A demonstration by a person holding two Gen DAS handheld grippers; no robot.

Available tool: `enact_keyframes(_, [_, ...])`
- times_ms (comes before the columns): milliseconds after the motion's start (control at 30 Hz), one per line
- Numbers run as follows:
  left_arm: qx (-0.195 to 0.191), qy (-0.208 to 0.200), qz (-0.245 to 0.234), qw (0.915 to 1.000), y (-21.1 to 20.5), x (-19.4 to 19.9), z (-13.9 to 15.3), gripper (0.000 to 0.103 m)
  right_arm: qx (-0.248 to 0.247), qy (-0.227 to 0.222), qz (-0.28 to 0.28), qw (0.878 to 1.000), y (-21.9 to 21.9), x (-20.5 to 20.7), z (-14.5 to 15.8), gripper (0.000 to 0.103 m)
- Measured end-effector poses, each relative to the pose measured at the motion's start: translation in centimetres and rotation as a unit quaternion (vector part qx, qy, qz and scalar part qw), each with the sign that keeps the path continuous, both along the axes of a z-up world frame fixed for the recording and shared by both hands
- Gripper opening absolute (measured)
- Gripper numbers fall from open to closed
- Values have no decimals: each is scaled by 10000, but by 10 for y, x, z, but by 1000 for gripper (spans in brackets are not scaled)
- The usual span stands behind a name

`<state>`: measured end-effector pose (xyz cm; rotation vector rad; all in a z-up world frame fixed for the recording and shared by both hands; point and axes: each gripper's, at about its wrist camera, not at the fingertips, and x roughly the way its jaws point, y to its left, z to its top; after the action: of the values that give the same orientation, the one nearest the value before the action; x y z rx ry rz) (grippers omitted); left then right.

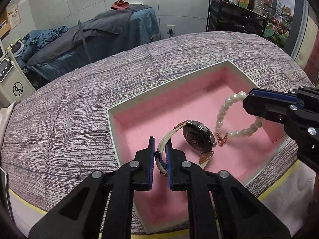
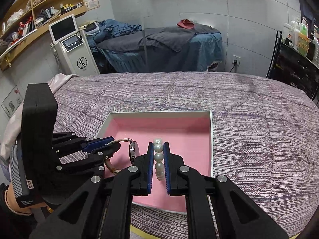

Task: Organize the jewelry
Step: 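Carry watch and pearl bracelet into the pink box and open both tools, then move the right tool toward the silver hoop earring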

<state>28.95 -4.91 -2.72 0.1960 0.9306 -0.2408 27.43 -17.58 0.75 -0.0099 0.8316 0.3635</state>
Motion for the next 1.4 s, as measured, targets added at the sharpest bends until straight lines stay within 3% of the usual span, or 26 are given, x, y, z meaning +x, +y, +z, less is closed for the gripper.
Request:
enact_keyframes(300, [172, -43, -90, 9998, -5, 1, -7, 12, -20, 14, -174, 9998, -7, 0, -13, 11])
enact_keyframes(400, [216, -115, -143, 9996, -8, -1, -4, 14, 40, -26, -230, 9997, -11, -2, -13, 25])
enact_keyframes(433, [214, -140, -156, 9996, -8, -2, -2, 17, 79, -44, -244, 9997, -13, -3, -12, 31])
enact_keyframes(500, [225, -229, -131, 9994, -8, -2, 1, 31, 91, -127, -309, 9994, -15, -7, -8, 35])
enact_keyframes(567, [318, -443, -20, 9985, -7, -5, 8, 53, 81, -211, -378, 9990, -18, -10, -4, 39])
enact_keyframes(633, [240, -590, -69, 9979, -5, -7, 15, 65, 102, -283, -482, 9984, -22, -14, 1, 45])
enact_keyframes(867, [68, -1239, 46, 9923, 6, -34, 44, 94, 99, -477, -758, 9959, -35, -38, 15, 69])
enact_keyframes(1067, [-305, -1310, 213, 9907, 30, -80, 34, 97, -19, -463, -736, 9962, -42, -71, 6, 78])
enact_keyframes(1233, [-581, -1096, 316, 9918, 40, -114, 15, 97, 203, -242, -731, 9968, -45, -92, -7, 79])
enact_keyframes(1400, [-604, -1110, 246, 9917, 39, -151, 7, 97, -132, -231, -568, 9980, -38, -113, -18, 79])
